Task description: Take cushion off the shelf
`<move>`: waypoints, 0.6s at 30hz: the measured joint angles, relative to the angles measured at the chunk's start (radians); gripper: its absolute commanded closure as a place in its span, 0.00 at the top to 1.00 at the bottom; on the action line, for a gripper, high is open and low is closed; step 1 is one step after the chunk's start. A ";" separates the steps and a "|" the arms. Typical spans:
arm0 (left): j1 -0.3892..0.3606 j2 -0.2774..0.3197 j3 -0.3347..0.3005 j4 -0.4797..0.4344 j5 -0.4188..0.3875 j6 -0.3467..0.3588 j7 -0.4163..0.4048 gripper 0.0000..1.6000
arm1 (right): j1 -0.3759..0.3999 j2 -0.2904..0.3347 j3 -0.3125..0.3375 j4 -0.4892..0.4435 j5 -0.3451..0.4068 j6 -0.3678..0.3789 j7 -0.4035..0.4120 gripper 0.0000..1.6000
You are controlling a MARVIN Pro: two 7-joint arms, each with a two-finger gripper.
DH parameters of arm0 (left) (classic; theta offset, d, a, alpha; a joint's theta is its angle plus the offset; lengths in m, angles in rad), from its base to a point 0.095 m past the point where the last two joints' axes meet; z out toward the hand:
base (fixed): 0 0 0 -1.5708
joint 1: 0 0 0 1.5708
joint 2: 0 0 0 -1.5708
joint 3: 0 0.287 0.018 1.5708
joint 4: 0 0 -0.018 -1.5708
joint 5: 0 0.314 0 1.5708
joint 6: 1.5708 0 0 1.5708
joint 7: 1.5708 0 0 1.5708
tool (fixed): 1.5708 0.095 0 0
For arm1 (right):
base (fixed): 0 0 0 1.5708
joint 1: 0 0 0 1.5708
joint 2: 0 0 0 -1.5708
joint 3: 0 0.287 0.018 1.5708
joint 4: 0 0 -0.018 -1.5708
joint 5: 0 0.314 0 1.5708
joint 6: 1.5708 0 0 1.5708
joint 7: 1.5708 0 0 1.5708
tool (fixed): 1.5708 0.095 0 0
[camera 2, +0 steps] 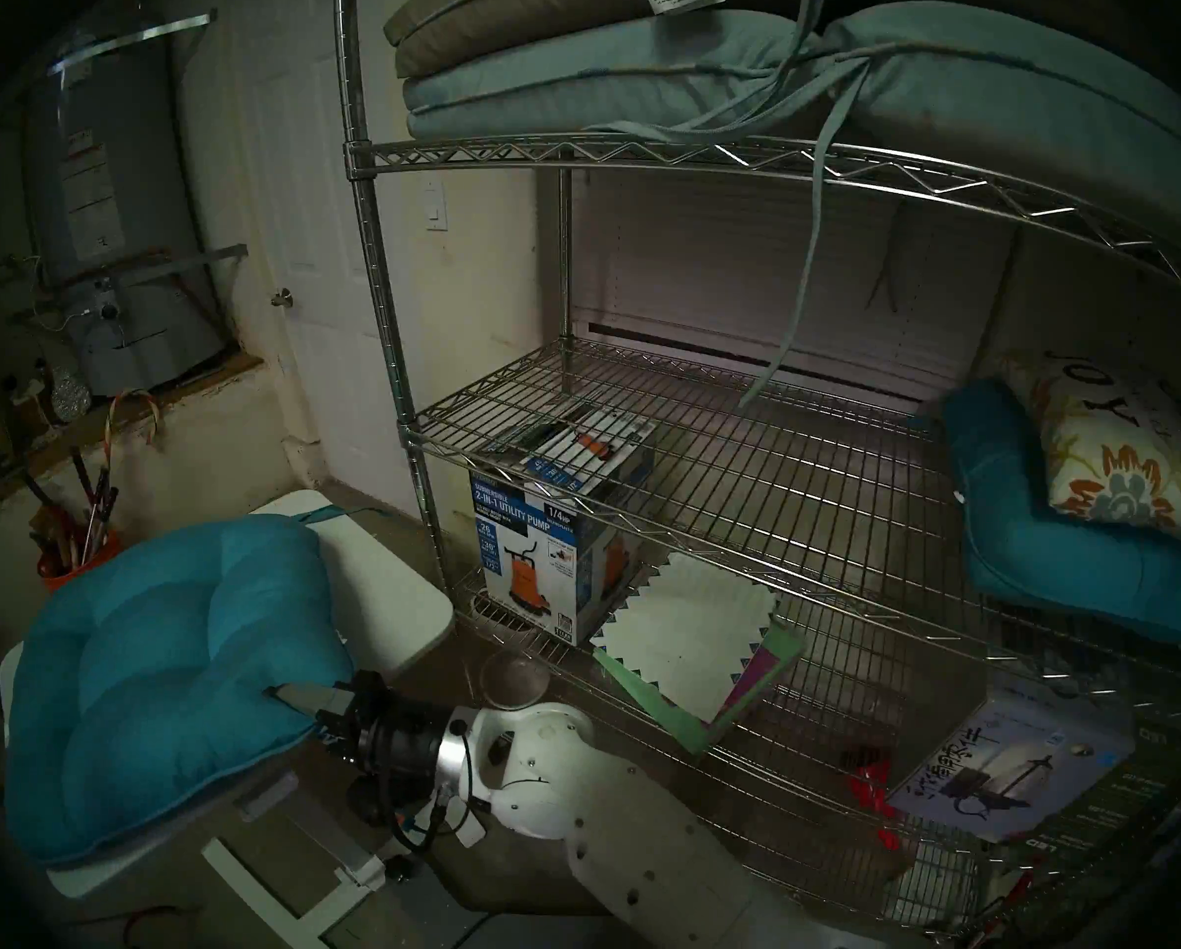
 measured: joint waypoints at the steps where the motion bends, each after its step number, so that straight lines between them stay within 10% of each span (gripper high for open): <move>1: 0.000 0.000 0.000 0.000 0.000 0.000 0.000 1.00 | 0.008 -0.006 -0.002 0.013 -0.001 0.003 -0.002 0.00; 18: 0.000 0.000 0.000 0.000 0.000 -0.001 0.000 1.00 | 0.151 -0.116 -0.015 0.246 -0.070 0.019 -0.046 0.00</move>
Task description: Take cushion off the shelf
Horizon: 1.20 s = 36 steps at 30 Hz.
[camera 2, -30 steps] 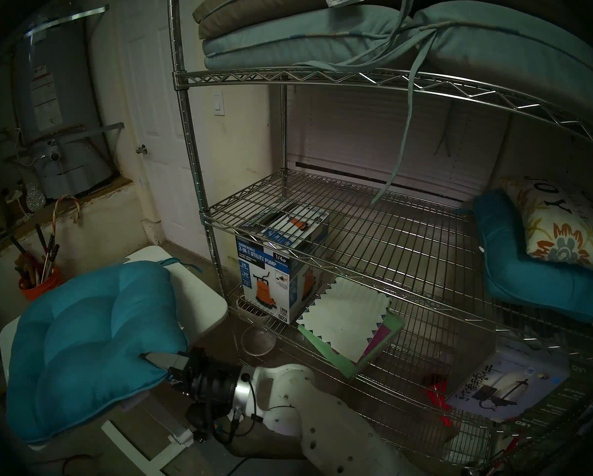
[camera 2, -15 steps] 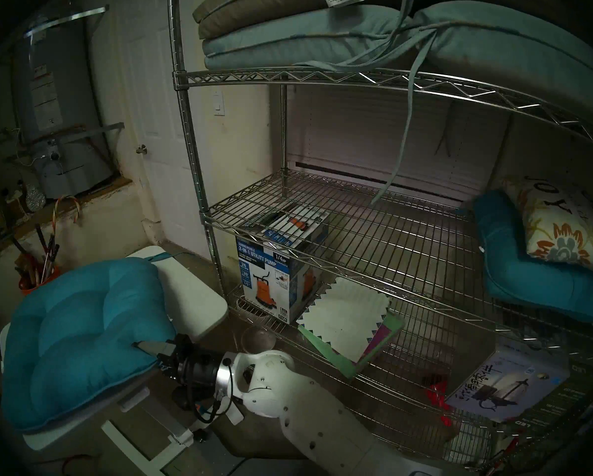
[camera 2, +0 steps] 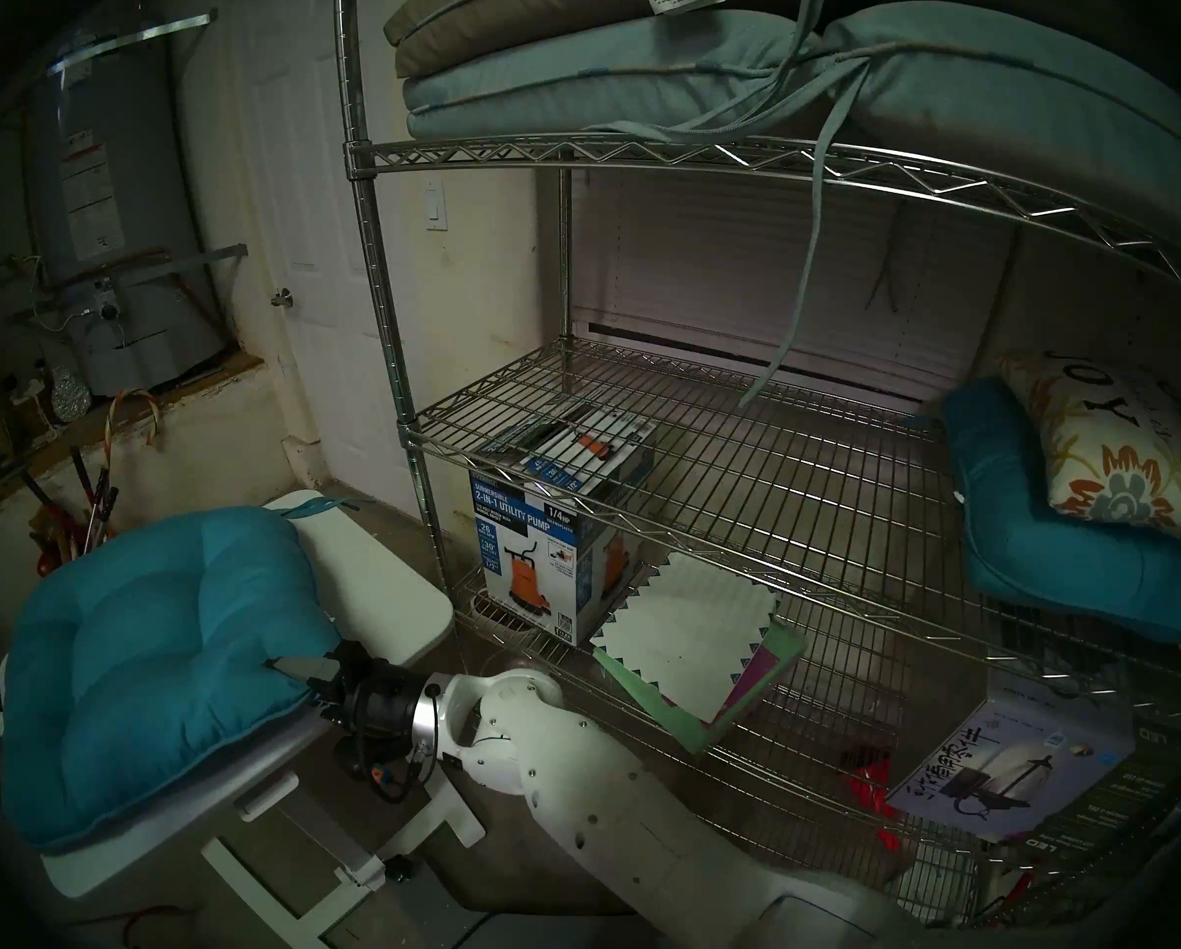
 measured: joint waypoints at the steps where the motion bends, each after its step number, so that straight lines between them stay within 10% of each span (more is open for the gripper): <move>1: 0.000 0.000 0.000 0.000 0.000 0.000 0.000 1.00 | 0.007 -0.005 0.000 0.011 -0.004 0.000 -0.002 0.00; 31: 0.000 0.000 0.000 0.000 0.000 -0.001 0.000 1.00 | 0.227 -0.122 0.014 0.348 -0.147 -0.004 -0.159 0.00; 34: 0.000 0.000 0.000 0.000 0.000 -0.001 0.000 1.00 | 0.232 -0.123 0.014 0.359 -0.156 -0.006 -0.192 0.48; 35: 0.000 0.000 0.000 0.000 0.000 -0.001 0.000 1.00 | 0.233 -0.123 0.013 0.362 -0.158 -0.006 -0.204 0.90; 36: 0.000 0.000 0.000 0.000 0.000 -0.001 0.000 1.00 | 0.233 -0.123 0.013 0.365 -0.160 -0.006 -0.213 1.00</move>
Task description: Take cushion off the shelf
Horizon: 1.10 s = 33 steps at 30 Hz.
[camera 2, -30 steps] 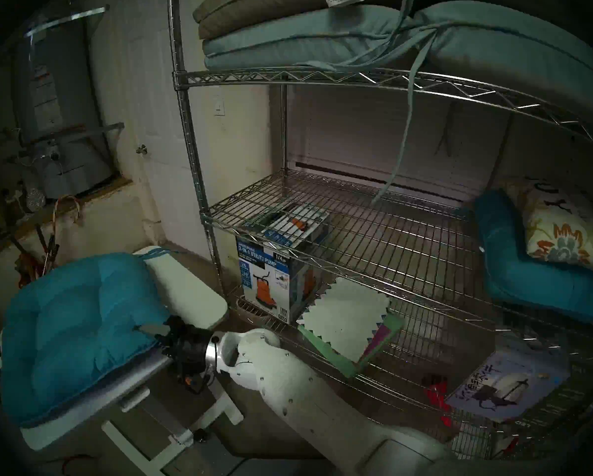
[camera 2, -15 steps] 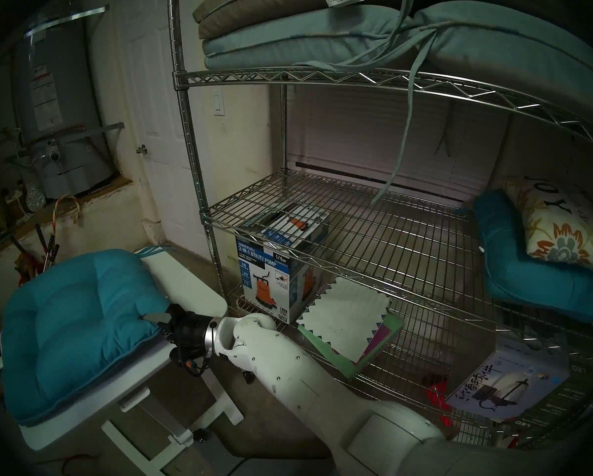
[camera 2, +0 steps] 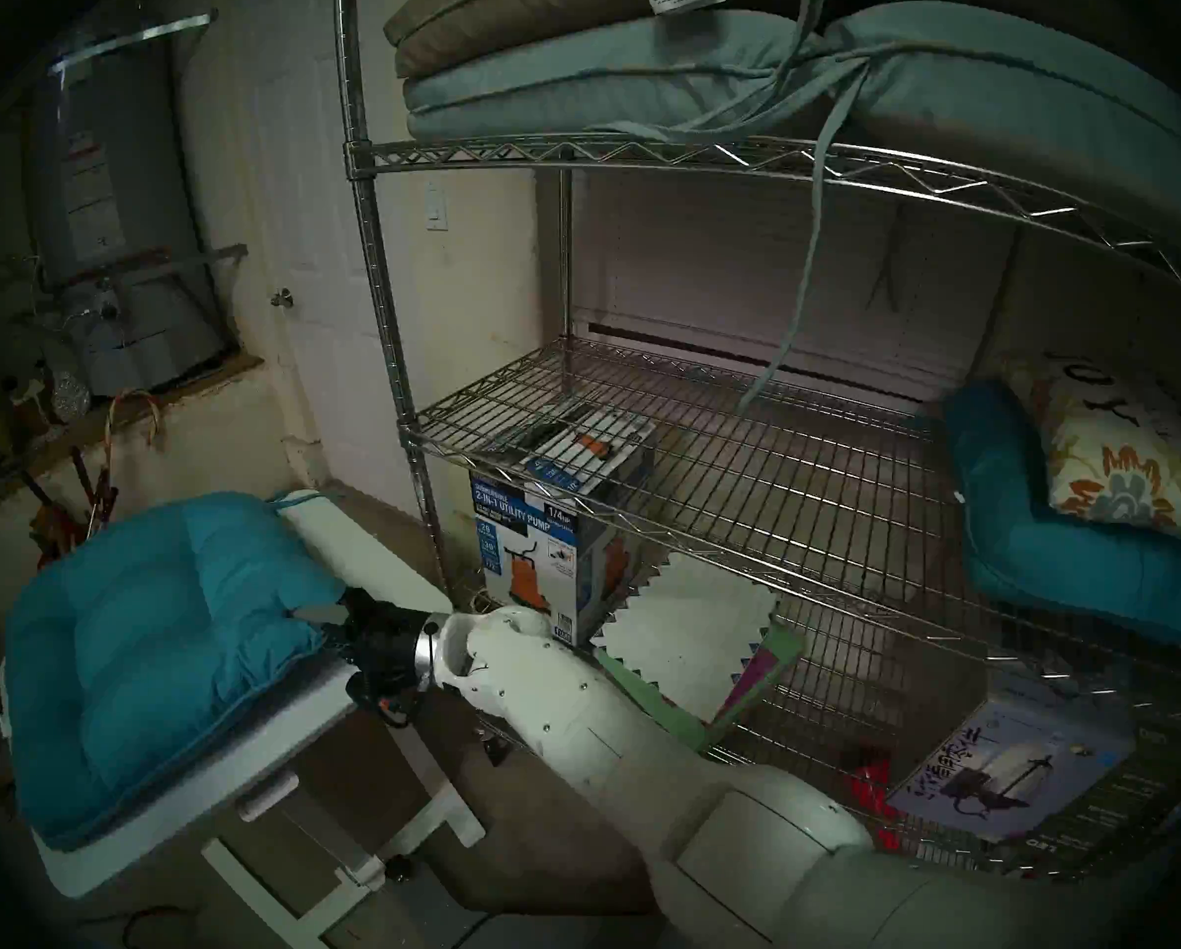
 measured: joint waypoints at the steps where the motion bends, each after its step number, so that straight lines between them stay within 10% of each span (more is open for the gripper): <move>1: 0.000 0.000 0.000 0.000 0.000 0.000 0.000 1.00 | 0.000 0.001 -0.001 0.005 -0.004 0.000 -0.020 1.00; 33: 0.000 0.000 0.000 0.000 0.000 0.001 0.001 1.00 | 0.002 0.142 0.015 0.004 -0.067 -0.059 -0.283 1.00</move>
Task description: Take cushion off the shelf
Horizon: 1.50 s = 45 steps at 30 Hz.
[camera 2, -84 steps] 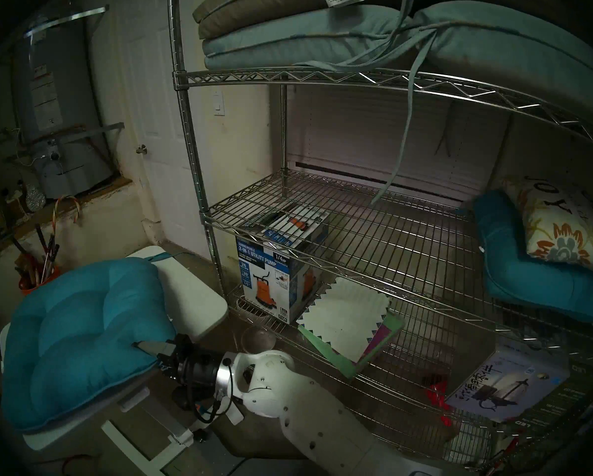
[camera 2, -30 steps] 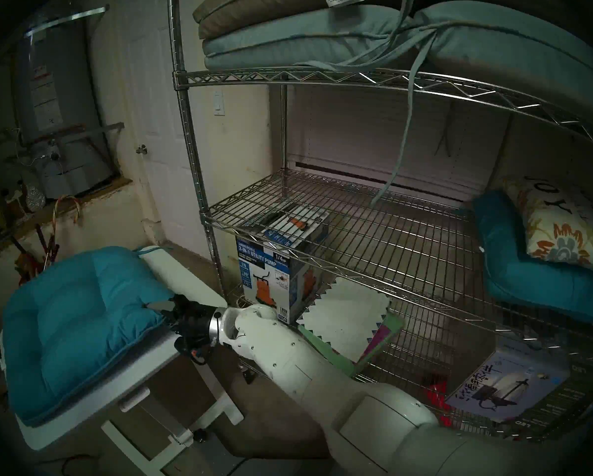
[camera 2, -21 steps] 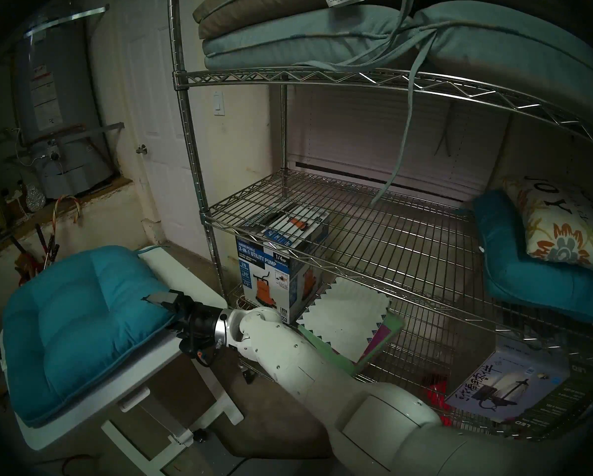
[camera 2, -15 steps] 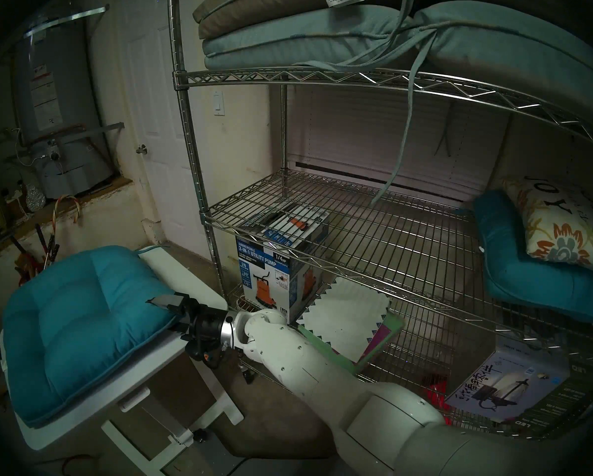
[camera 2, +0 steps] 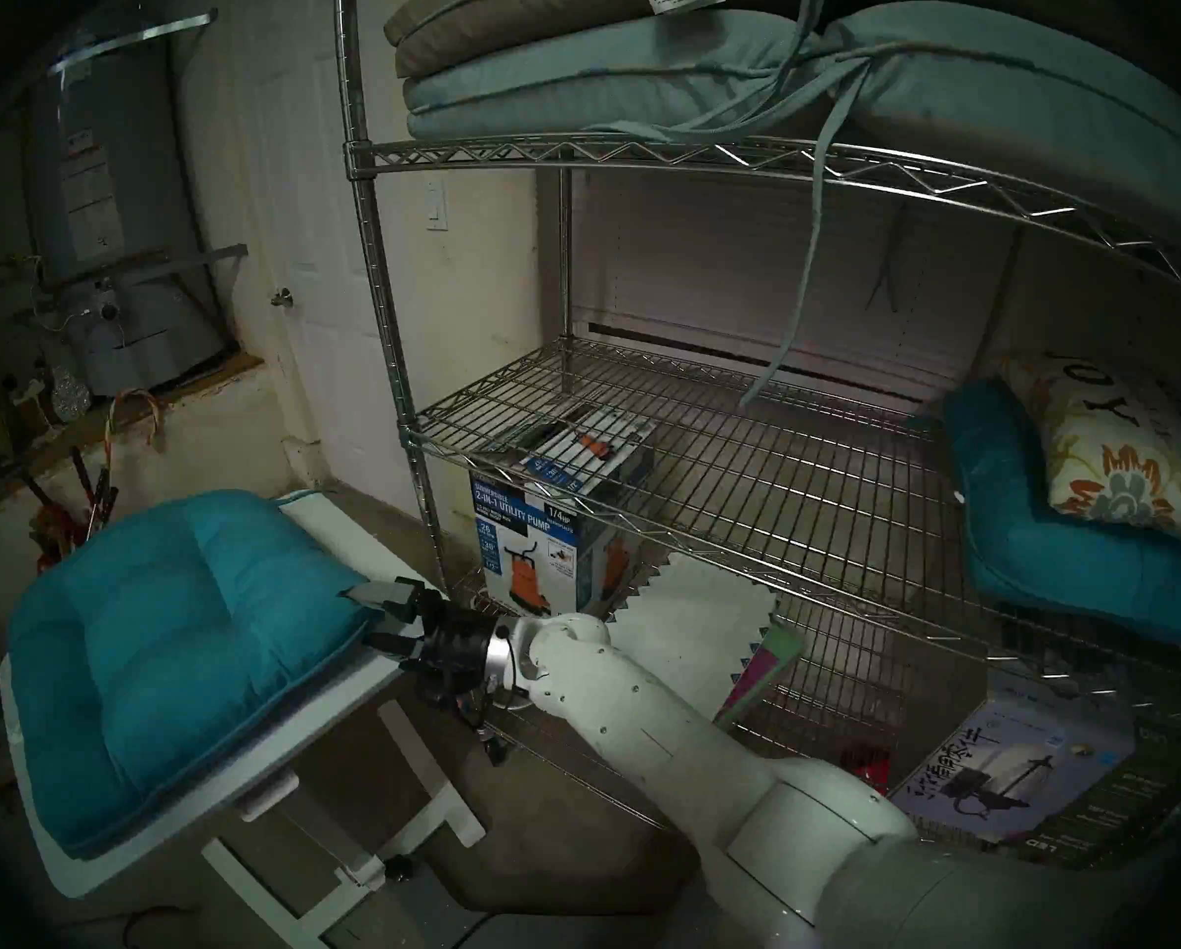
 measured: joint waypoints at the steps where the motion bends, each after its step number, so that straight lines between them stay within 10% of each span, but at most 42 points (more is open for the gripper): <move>1: 0.000 0.000 0.000 0.000 0.000 0.000 0.000 1.00 | 0.000 0.004 0.001 -0.003 0.000 -0.002 -0.002 1.00; 45: 0.000 0.000 0.000 0.000 0.000 0.002 0.000 1.00 | -0.234 0.344 0.182 -0.452 0.096 -0.100 -0.136 1.00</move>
